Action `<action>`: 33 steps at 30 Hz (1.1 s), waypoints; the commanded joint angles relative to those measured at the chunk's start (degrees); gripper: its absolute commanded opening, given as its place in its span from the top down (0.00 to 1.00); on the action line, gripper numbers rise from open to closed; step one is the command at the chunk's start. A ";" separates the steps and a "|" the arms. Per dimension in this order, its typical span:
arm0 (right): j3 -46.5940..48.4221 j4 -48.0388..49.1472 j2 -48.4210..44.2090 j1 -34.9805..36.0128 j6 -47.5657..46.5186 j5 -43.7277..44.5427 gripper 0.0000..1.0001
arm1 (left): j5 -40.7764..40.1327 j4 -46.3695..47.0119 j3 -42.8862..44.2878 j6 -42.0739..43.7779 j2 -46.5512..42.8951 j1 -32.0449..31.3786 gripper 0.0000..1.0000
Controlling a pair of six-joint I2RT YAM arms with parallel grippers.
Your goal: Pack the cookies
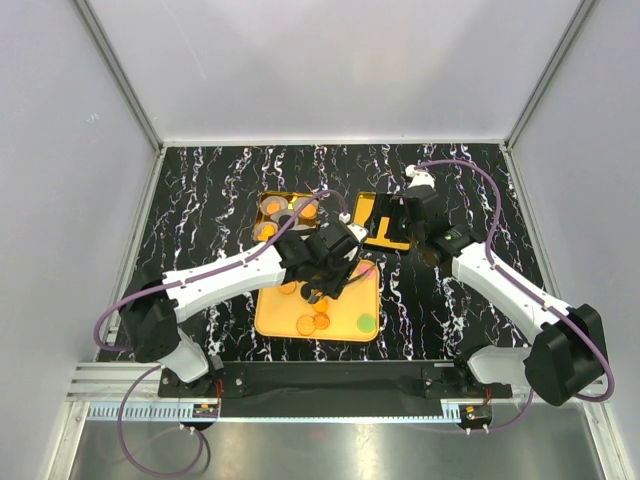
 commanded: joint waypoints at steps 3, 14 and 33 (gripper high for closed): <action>2.72 0.49 -1.58 0.08 -0.84 1.43 0.00 | 0.91 2.47 2.69 -0.52 -0.44 -0.80 0.55; 2.81 0.06 -1.58 -0.01 -0.93 1.34 0.00 | 1.44 2.30 2.95 0.18 0.36 -1.42 0.55; 2.54 0.58 -1.58 0.08 -0.84 1.52 0.00 | 2.14 2.21 2.60 0.71 -0.52 -1.51 0.55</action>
